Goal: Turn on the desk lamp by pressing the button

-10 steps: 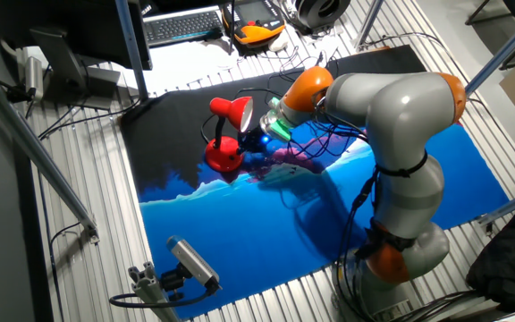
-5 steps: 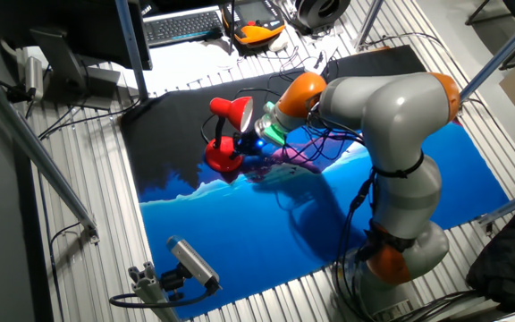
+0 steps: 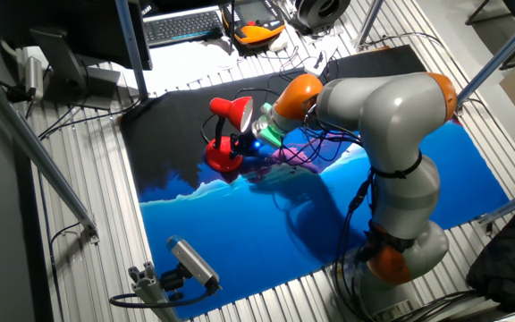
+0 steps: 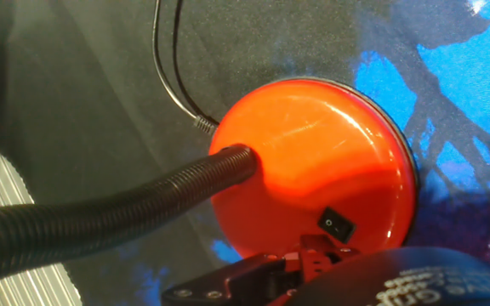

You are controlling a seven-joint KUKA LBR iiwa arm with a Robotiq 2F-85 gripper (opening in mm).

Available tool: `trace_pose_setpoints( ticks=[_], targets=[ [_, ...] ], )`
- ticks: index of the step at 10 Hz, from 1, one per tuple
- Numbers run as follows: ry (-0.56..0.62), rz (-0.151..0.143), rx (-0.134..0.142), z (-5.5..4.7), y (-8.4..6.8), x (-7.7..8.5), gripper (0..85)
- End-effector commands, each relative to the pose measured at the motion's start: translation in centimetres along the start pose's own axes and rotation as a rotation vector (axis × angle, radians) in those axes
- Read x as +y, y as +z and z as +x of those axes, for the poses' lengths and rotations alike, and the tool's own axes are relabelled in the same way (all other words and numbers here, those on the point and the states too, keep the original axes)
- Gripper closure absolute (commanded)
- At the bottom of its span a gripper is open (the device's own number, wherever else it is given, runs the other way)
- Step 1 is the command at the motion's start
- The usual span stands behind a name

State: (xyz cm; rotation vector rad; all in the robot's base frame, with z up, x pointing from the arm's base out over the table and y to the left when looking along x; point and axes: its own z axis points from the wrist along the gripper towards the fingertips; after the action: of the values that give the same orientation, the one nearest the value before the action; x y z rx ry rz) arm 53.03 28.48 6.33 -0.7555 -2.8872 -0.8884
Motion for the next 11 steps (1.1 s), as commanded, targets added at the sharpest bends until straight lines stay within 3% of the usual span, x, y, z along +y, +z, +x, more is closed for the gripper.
trace_pose_setpoints(
  ticks=[1,4,6,11],
  targets=[
    [-0.002,0.0,-0.002,-0.03,0.16,-0.02,85.0],
    [-0.009,0.01,-0.006,-0.03,0.34,-0.09,85.0],
    [-0.028,0.037,-0.014,-0.06,0.66,-0.24,85.0],
    [-0.044,0.049,-0.013,0.02,0.81,-0.66,85.0]
  ],
)
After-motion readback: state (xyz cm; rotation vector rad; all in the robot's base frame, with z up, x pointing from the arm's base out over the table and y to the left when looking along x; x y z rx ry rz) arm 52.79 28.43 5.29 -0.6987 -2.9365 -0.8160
